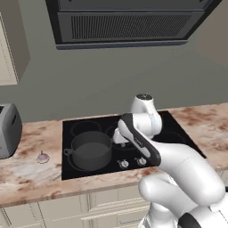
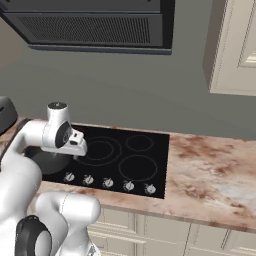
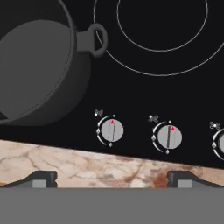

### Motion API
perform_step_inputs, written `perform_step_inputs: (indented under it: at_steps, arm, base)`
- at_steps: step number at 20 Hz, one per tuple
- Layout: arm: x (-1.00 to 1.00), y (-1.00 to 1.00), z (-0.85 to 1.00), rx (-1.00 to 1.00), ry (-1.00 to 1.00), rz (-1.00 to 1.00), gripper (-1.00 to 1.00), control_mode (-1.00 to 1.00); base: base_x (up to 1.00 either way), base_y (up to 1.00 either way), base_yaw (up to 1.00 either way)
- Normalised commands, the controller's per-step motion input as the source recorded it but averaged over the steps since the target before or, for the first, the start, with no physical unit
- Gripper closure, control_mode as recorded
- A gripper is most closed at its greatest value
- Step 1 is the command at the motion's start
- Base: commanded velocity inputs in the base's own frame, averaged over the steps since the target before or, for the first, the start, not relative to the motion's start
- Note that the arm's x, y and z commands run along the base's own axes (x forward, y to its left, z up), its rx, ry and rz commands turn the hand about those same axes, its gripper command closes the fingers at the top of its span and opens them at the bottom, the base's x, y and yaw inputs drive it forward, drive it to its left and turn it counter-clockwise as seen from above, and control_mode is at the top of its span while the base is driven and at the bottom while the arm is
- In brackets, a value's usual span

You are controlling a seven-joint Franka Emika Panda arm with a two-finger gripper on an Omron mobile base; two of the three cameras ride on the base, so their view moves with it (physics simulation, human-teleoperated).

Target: Turn on the burner for the pot on the stove. Wait thirty seconds for the pot to heat up. Then add the garlic to the pot.

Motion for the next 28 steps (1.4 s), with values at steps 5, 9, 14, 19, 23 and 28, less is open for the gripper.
perform_step_inputs:
  at_steps: [5, 9, 14, 19, 23, 28]
  arm:
    - [0.09, 0.00, -0.41, -0.10, 0.00, 0.02, -1.00, -1.00]
    - [0.03, 0.00, -0.38, -0.06, 0.00, 0.08, -1.00, -1.00]
    - [0.02, 0.00, -0.42, 0.00, 0.01, 0.11, -1.00, -1.00]
    - [0.06, 0.00, -0.27, 0.04, 0.00, 0.12, -1.00, -1.00]
    - [0.07, 0.00, -0.10, 0.00, 0.00, 0.08, -1.00, -1.00]
    - [0.12, 0.02, -0.03, 0.00, -0.01, 0.04, -1.00, -1.00]
  base:
    - [0.00, 0.00, 0.00]
    - [0.00, 0.00, 0.00]
    - [0.00, 0.00, 0.00]
    - [0.00, 0.00, 0.00]
    - [0.00, 0.00, 0.00]
    - [0.00, 0.00, 0.00]
